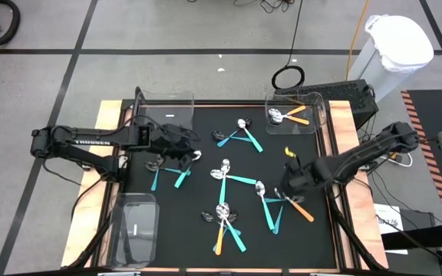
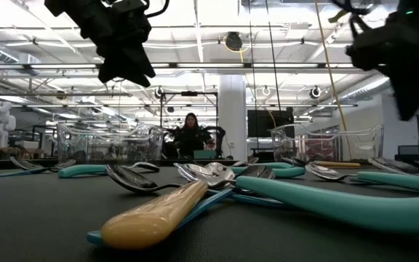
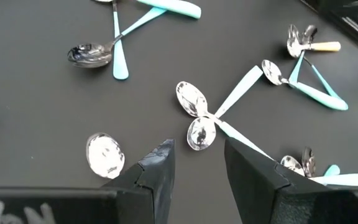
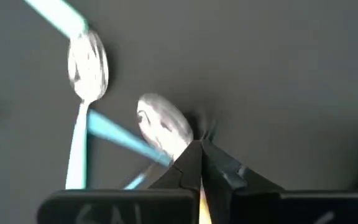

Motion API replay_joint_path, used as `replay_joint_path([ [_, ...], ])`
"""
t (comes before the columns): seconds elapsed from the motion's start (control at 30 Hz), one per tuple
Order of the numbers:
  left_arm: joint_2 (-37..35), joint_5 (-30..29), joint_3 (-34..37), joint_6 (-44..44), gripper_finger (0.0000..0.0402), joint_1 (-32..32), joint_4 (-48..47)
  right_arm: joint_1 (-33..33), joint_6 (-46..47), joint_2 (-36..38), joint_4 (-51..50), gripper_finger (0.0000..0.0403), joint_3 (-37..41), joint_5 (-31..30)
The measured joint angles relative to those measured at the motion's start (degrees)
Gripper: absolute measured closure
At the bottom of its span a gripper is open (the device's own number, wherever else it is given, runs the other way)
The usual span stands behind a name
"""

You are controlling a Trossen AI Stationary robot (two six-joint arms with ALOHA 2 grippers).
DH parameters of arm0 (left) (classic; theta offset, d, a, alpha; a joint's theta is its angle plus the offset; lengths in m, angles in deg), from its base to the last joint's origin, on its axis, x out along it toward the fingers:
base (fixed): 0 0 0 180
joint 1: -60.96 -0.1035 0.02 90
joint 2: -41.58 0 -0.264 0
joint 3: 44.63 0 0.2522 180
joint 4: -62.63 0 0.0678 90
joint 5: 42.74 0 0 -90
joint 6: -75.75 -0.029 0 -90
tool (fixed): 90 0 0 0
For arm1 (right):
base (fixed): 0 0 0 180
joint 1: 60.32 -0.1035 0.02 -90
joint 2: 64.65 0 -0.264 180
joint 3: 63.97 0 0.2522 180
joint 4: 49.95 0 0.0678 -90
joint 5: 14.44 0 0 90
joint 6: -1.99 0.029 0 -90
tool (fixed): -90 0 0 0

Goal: Sort silverware by color (type)
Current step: Put the yellow spoon into the top right transparent bin

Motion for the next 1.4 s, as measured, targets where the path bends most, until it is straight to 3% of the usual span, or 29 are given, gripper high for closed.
replay_joint_path([
  [0.2,0.0,0.3,0.0,2.78,0.026,-0.05,0.21,5.63,-8.47,1.58,-3.49,0.0394,0.0,4.08],
  [0.37,0.0,0.26,0.0,4.33,0.026,0.66,0.13,3.46,-15.37,-1.3,2.94,0.0362,0.0,10.66],
  [0.57,0.0,-1.63,0.0,4.31,0.026,0.94,0.02,2.24,-21.91,-7.31,3.23,0.0305,0.02,11.45],
  [0.7,0.0,-1.61,0.0,4.28,0.026,0.98,-0.05,1.2,-23.9,-11.52,4.08,0.0285,0.02,15.4],
  [1.07,0.0,-1.54,0.0,4.37,0.026,1.24,-1.41,-5.4,-17.67,-16.95,6.54,0.0294,0.02,17.18],
  [1.4,0.0,-1.22,0.0,4.37,0.026,1.22,-1.51,-12.26,-3.14,-16.86,5.91,0.0271,0.17,15.38],
])
